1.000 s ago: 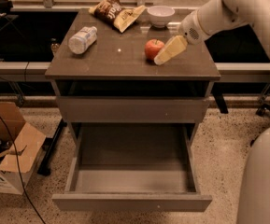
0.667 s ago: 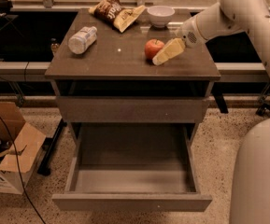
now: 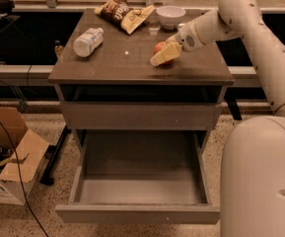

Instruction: Place apple into middle drawer

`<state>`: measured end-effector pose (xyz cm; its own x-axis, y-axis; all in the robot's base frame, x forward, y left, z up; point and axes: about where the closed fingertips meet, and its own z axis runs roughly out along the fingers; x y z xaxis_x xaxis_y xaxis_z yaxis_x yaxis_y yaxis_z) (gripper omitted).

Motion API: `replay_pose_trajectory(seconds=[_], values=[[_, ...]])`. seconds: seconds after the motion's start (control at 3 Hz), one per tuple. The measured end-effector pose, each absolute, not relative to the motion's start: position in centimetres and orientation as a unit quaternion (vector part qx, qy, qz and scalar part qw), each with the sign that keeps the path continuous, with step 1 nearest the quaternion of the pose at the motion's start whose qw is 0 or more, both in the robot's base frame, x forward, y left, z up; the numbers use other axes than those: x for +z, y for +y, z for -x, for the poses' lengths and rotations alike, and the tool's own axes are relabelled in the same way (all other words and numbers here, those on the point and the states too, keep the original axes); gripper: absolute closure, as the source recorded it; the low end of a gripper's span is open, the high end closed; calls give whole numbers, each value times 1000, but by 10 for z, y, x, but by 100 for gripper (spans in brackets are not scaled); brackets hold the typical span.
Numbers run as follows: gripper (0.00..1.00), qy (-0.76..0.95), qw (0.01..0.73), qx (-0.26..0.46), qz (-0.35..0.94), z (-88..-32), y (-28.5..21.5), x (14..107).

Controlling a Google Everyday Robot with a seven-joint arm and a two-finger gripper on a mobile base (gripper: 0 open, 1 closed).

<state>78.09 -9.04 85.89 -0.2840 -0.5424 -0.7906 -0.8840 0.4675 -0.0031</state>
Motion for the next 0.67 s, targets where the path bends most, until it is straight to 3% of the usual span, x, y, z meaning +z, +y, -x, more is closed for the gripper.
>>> replay_pose_trajectory(seconds=[0.67], values=[[73,758,371,255,472,-781,-66,853]])
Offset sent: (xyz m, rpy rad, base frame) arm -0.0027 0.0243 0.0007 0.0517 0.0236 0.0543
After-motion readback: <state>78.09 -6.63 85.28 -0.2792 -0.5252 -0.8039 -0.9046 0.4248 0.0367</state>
